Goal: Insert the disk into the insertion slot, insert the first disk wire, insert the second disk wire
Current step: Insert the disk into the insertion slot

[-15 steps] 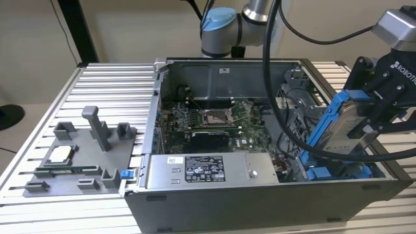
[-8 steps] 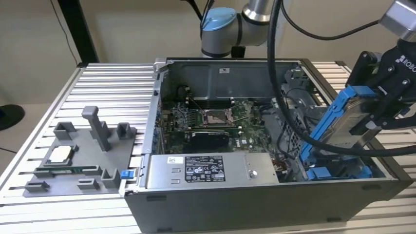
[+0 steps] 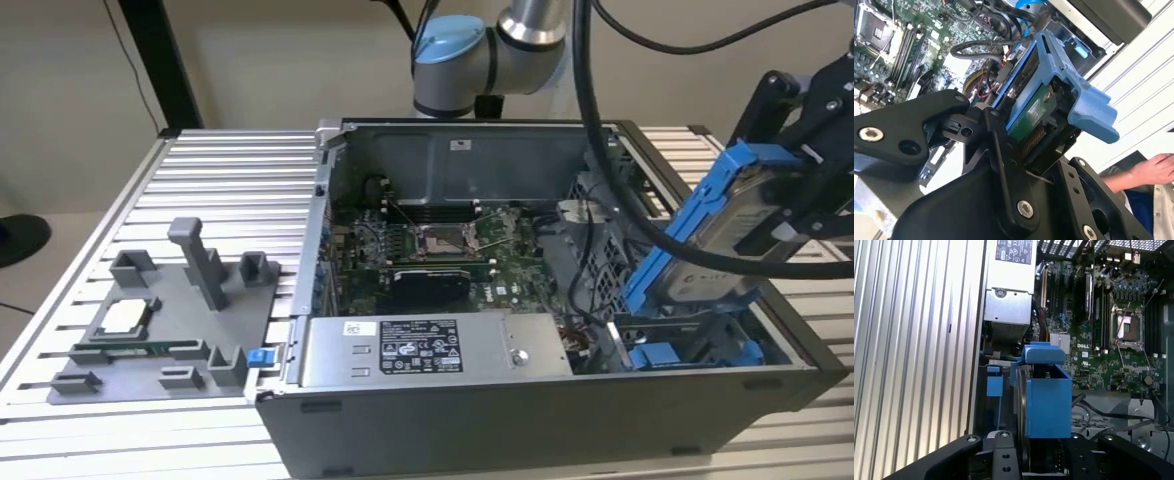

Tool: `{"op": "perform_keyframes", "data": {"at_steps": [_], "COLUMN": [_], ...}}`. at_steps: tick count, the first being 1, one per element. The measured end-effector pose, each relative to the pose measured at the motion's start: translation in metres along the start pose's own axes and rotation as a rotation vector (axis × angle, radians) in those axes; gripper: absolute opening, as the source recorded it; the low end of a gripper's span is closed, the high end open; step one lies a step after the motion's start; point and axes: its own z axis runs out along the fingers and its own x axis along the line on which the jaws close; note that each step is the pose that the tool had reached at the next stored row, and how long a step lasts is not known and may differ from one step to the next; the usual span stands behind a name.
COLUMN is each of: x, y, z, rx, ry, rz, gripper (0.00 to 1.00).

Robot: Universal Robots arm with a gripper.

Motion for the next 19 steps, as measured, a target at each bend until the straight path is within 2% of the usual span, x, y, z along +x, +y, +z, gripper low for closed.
{"op": "perform_keyframes", "data": {"at_steps": [4,8,15,19], "x": [0.0025,0.0132,0.0166,0.0163], "y": [0.0013,0.0018,-0.0003,-0.0048], "z": [-0.0081,-0.009,0.0031,0.0098], "rx": [-0.0082,-0.0122,-0.0125,-0.0125], "ry": [-0.0037,-0.0067,-0.0066,-0.0068], "rz": [0.0,0.0,0.0,0.0], "gripper": [0.0,0.0,0.0,0.0]}}
